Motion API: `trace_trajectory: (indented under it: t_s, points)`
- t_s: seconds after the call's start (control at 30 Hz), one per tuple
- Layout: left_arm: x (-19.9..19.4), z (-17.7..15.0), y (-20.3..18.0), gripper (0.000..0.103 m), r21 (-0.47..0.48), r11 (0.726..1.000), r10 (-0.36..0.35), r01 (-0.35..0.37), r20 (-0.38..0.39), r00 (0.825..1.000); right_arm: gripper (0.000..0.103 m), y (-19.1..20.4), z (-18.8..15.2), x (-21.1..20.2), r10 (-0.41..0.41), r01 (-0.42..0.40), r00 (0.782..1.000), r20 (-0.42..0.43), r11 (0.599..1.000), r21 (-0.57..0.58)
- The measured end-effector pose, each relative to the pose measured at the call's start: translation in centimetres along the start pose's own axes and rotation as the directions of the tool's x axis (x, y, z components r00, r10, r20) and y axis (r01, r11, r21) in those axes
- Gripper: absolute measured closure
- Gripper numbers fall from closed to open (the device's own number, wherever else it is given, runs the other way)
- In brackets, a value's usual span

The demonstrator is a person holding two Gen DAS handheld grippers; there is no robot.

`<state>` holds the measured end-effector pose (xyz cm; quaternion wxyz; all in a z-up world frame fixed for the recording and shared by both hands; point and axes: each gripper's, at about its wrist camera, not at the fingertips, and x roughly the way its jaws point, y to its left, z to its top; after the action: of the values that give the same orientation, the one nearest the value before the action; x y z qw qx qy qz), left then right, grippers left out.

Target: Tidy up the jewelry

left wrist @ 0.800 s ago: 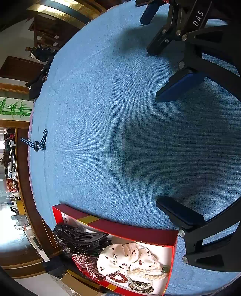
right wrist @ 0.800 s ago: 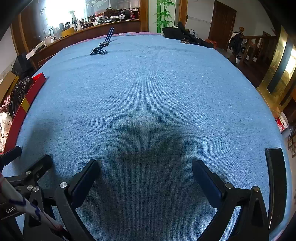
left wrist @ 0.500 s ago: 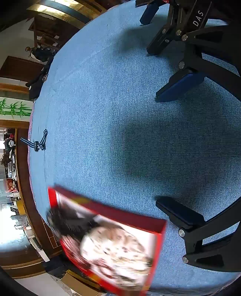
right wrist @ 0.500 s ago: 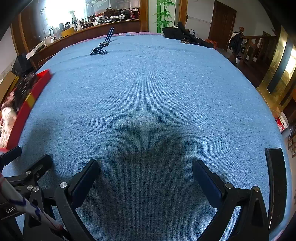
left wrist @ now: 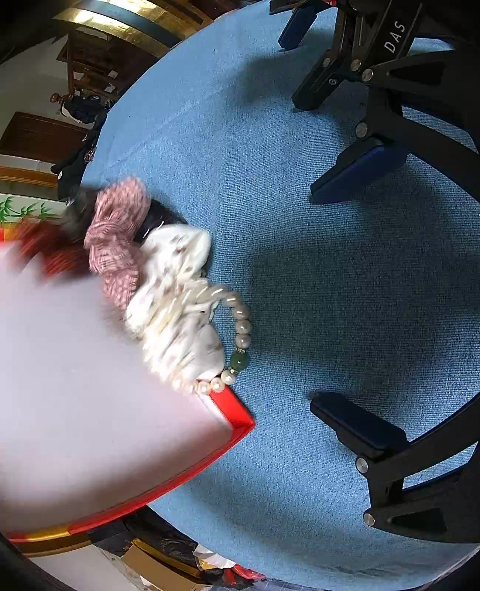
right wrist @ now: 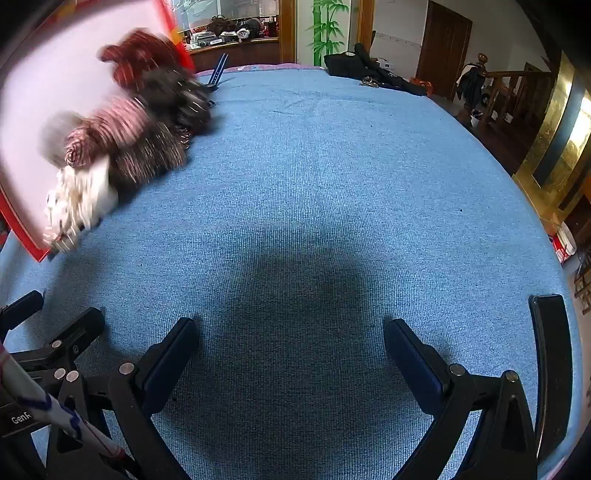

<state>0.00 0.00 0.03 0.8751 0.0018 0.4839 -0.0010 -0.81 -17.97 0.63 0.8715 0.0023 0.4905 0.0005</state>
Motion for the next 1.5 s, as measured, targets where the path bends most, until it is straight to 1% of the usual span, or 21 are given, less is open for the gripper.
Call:
trace_trajectory:
  t_s: [0.67, 0.97, 1.5]
  points:
    - [0.02, -0.17, -0.1, 0.0, 0.0, 1.0, 0.0, 0.0, 0.001, 1.0, 0.0, 0.08, 0.03, -0.1, 0.0, 0.0, 1.0, 0.0, 1.0, 0.0]
    - [-0.4, -0.32, 0.45, 0.0, 0.0, 1.0, 0.0, 0.0, 0.001, 1.0, 0.0, 0.04, 0.01, -0.06, 0.0, 0.0, 1.0, 0.0, 1.0, 0.0]
    - [-0.02, -0.13, -0.01, 0.0, 0.0, 1.0, 0.0, 0.0, 0.0, 1.0, 0.0, 0.06, 0.03, -0.11, 0.0, 0.0, 1.0, 0.0, 1.0, 0.0]
